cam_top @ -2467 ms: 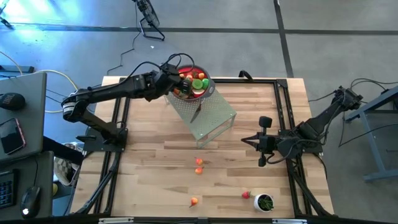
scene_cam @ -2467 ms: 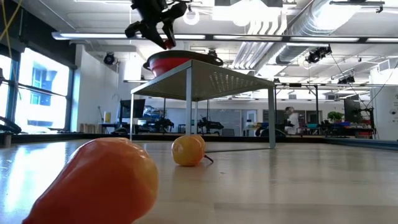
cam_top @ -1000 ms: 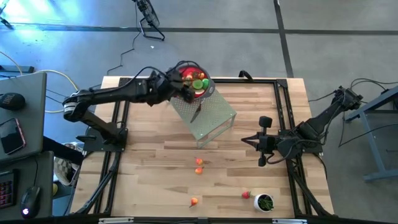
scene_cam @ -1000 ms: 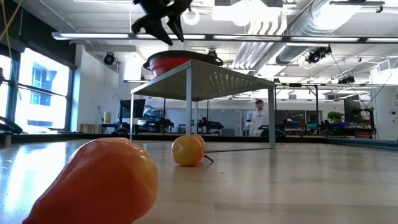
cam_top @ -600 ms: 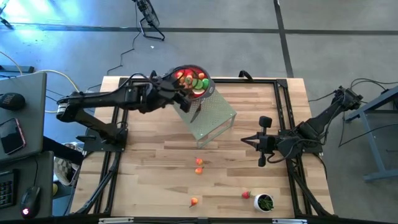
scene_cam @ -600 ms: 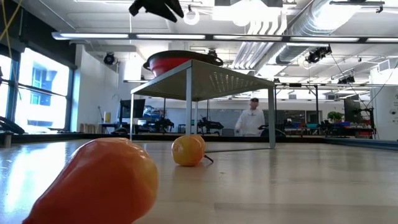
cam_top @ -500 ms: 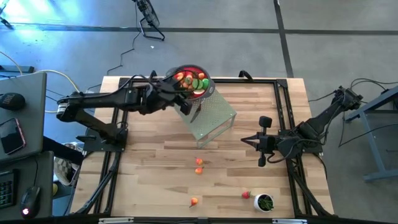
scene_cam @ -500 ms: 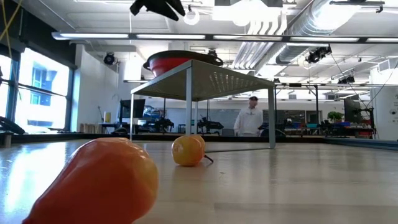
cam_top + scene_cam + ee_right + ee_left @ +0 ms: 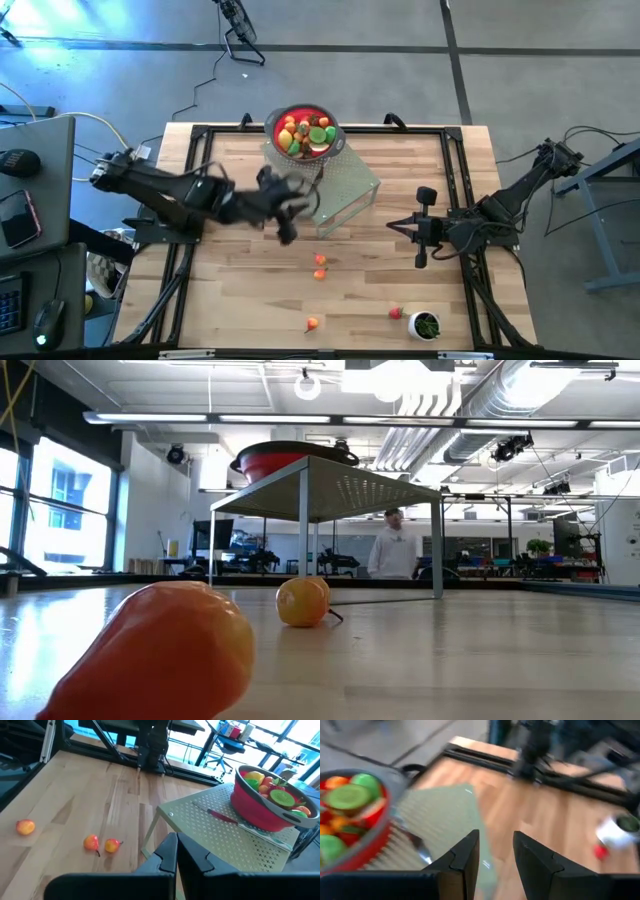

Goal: Pick & Place Fruit
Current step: Put the orange pear into the red strainer on the shelf

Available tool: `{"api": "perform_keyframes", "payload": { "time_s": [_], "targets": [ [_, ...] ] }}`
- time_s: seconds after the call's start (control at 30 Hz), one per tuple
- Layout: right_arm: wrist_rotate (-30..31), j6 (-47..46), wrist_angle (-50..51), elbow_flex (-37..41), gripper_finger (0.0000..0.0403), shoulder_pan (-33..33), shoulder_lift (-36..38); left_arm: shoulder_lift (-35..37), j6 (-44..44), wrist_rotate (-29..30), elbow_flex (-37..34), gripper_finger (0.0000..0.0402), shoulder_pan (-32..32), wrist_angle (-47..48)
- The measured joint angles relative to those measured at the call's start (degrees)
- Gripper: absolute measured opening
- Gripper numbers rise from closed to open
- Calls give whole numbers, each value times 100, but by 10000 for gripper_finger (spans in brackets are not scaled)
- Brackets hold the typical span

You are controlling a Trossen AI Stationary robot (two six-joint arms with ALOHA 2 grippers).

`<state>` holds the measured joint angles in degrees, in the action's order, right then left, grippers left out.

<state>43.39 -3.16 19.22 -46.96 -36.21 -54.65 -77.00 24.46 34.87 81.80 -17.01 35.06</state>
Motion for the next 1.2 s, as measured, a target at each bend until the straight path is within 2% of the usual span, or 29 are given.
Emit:
{"api": "perform_keyframes", "payload": {
  "time_s": [0.23,0.37,0.57,0.73,0.83,1.0,1.13,1.2],
  "targets": [
    [-12,-23,-79,0,2,0,0,-242,430,29,9,116,-986,31],
    [-17,-189,-66,0,2,-1,0,-635,450,367,-3,115,-1455,-63],
    [30,-607,-44,0,2,-7,35,-1295,500,513,-2,115,-1889,-675],
    [467,-890,405,-2,2,-170,611,-1654,1035,532,-2,115,-2018,-852],
    [108,-1068,978,3,2,-391,1080,-1858,1341,530,-4,115,-2015,-850],
    [-197,-1027,1004,425,2,-699,1699,-2091,1801,495,0,115,-2015,-917],
    [-453,-955,627,958,2,-877,2251,-2260,1951,417,-2,115,-2015,-1079],
    [-840,-782,235,1263,2,-931,2590,-2297,1957,319,0,115,-2015,-1290]
  ]
}}
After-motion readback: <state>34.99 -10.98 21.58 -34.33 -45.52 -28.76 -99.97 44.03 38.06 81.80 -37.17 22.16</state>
